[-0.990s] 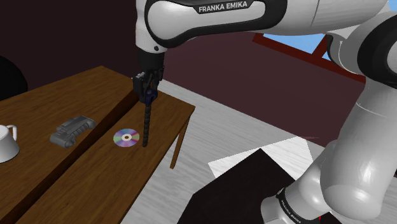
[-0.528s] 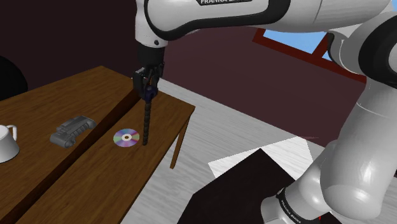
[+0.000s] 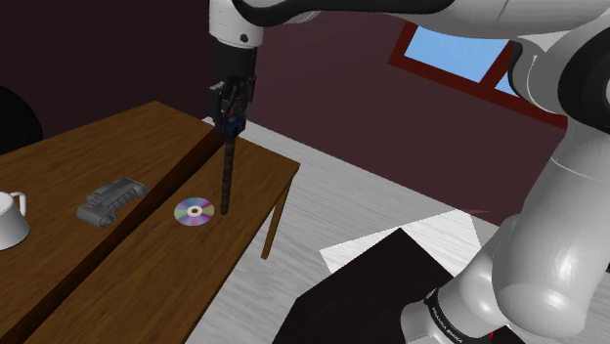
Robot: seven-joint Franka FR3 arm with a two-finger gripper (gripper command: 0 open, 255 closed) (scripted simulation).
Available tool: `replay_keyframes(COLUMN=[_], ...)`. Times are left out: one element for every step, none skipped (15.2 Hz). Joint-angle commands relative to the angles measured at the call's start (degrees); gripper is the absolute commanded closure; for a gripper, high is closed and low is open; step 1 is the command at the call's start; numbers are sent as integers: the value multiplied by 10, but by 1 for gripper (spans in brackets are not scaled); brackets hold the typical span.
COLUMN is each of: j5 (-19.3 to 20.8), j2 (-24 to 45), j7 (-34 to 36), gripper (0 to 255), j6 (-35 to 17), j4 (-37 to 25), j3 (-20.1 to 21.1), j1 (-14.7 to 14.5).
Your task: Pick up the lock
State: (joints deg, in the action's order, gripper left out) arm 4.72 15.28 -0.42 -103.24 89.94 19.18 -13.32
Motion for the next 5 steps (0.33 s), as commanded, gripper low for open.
replay_keyframes(j5=[-1,-1,-1,-1,-1], j2=[-1,-2,-2,-2,-2], j7=[0,0,0,0,0], gripper=[255,255,255,255,255], j6=[14,22,29,30,30], j4=[-12,-20,-28,-29,-29], j3=[0,1,1,1,1], j1=[-1,-1,-1,-1,-1])
